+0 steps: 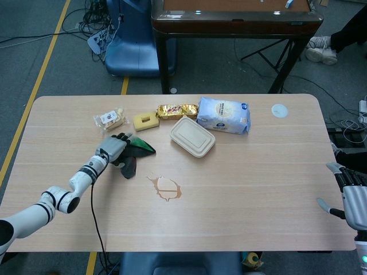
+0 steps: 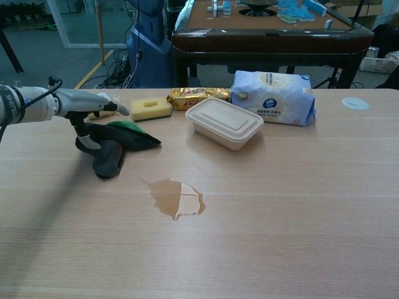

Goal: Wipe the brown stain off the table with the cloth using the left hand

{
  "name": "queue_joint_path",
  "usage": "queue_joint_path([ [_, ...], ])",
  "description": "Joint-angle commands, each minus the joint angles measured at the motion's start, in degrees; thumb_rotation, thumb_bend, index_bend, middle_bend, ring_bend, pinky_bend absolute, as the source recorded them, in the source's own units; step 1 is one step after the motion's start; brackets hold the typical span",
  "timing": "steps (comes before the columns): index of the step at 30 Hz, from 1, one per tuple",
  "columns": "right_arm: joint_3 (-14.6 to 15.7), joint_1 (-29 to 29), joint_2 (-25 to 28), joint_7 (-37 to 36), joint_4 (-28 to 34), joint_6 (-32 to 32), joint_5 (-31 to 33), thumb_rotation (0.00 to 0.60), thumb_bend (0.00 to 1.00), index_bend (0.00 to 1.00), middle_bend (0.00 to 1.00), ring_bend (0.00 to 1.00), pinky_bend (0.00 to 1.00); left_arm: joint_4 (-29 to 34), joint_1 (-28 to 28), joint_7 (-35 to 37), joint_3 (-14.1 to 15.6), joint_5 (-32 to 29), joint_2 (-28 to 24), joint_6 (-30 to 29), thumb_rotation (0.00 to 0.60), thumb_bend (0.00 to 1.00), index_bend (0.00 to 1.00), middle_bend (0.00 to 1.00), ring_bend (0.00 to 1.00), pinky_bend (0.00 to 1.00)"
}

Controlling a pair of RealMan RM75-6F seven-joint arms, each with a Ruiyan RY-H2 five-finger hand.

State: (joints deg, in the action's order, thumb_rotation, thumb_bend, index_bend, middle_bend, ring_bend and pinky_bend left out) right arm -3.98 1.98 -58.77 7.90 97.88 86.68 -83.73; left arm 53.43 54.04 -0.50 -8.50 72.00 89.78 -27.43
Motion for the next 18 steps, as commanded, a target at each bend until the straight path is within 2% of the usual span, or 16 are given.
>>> queue_joint_path([
  [1,-0.02,0.01,-0.02,-0.27,-0.18,-0.14,0.09,0.6,0.24,0.15,0.2,0.23,0.28,-1.1,0.82,-1.22,0.27,-0.99,1.2,0.78,0.6,0.22,0.02,0.0,0.0,0.15],
  [7,0.04,-0.2,-0.06,-1.0,-0.67,-0.27,0.42,0.6,0.24,0.15,0.2,0.23,0.28,-4.39,2.19,-3.41,0.74,-2.79,3.67,2.49,0.6,0.22,0.05,0.0,0.01,0.15],
  [10,0.02,-0.43,0.01,-1.41,-0.87,-0.09,0.63,0.6,0.24,0.15,0.2,0.23,0.28,-5.92,2.46,-4.24,1.12,-3.52,4.63,3.11,0.6,0.22,0.14,0.01,0.06,0.18],
  [13,0.04,-0.56,-0.01,-1.72,-1.03,-0.03,0.67,0.6,0.24,0.15,0.2,0.23,0.28,-6.46,2.26,-4.19,1.29,-4.02,5.19,3.12,0.6,0.22,0.24,0.09,0.16,0.32],
  [18,0.16,-0.64,-0.13,-2.1,-1.17,0.1,0.2,0.6,0.24,0.15,0.2,0.23,0.28,-5.52,0.82,-2.39,1.51,-3.41,5.36,1.09,0.6,0.22,0.44,0.31,0.36,0.63],
])
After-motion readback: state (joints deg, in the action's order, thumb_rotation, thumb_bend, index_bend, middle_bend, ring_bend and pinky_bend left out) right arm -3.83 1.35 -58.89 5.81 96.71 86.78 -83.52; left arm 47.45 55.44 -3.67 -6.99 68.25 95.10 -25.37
